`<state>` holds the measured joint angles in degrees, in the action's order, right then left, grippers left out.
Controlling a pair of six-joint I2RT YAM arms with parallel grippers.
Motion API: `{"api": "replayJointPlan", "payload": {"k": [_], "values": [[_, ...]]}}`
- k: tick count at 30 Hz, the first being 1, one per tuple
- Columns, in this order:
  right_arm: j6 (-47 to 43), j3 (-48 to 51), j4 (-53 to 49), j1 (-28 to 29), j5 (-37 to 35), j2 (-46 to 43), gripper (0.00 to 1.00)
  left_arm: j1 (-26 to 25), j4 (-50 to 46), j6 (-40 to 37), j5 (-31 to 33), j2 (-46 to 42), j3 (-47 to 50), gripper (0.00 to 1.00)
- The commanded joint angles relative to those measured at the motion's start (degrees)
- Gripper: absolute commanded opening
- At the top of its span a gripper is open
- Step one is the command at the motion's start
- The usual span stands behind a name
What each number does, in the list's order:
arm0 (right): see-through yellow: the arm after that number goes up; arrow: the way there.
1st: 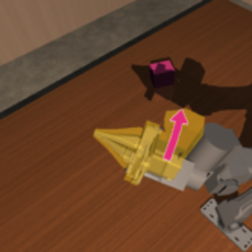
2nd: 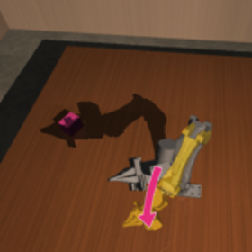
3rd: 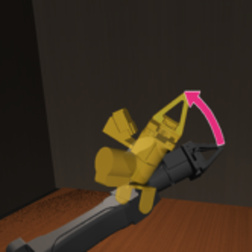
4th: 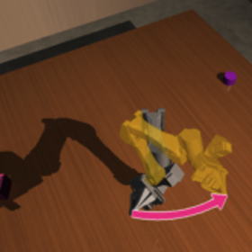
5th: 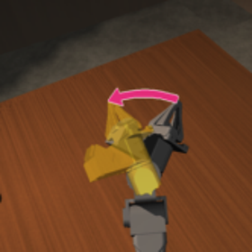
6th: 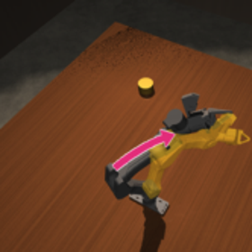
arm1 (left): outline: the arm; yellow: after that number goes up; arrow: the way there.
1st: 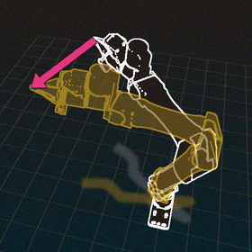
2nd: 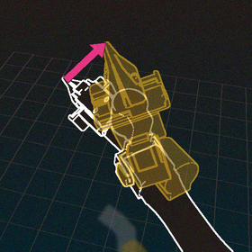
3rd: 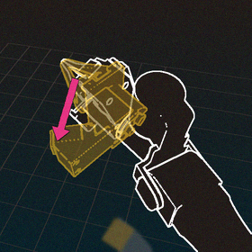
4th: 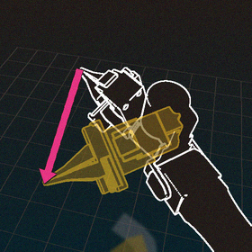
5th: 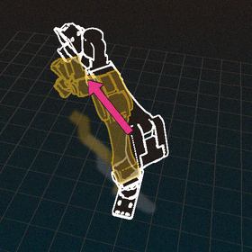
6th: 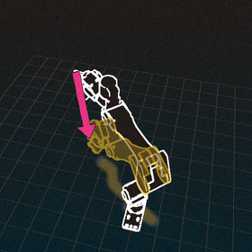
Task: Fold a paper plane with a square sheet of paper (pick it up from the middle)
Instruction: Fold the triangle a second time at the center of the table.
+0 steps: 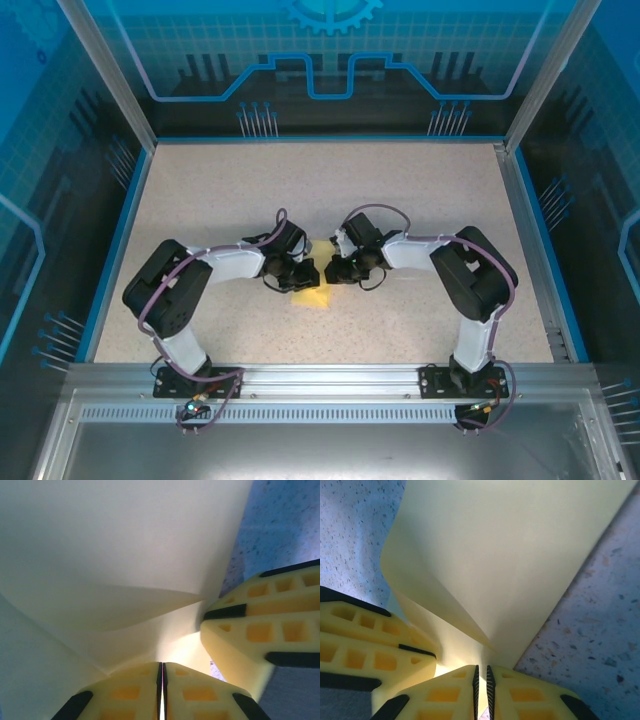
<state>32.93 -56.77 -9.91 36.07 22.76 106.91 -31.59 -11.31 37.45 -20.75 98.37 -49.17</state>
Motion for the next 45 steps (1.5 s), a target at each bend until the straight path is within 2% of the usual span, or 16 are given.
{"api": "replayJointPlan", "payload": {"k": [1, 6, 16, 21, 31, 39, 45], "values": [[-1.3, -0.8, -2.8, 0.6, -1.1, 2.3, 0.15, 0.5, 0.0, 0.6, 1.4, -2.0, -1.8, 0.15], [-1.6, -0.8, -3.6, 0.6, -1.4, 2.8, 0.15, 1.5, 1.3, 1.8, 2.8, -1.2, -1.3, 0.14], [-1.7, -0.7, -3.8, 0.6, -1.9, 3.2, 0.15, 2.3, -2.4, 2.5, 8.0, 2.6, -2.1, 0.14], [-1.8, -0.8, -4.5, 0.6, -2.8, 3.6, 0.15, 3.2, -4.0, 3.3, 10.5, 1.3, -1.0, 0.14], [-1.7, -0.6, -4.7, 0.4, -3.3, 4.5, 0.15, 7.2, -0.7, 5.9, 7.7, -1.9, 1.2, 0.15], [-1.9, -1.1, -4.7, 0.4, -3.1, 4.8, 0.15, 7.5, 1.0, 4.6, 6.3, -6.8, 0.6, 0.15], [-1.7, -1.1, -4.7, 0.4, -2.9, 5.0, 0.15, 6.9, 6.1, 6.1, 3.1, -11.4, 4.7, 0.17]]}}
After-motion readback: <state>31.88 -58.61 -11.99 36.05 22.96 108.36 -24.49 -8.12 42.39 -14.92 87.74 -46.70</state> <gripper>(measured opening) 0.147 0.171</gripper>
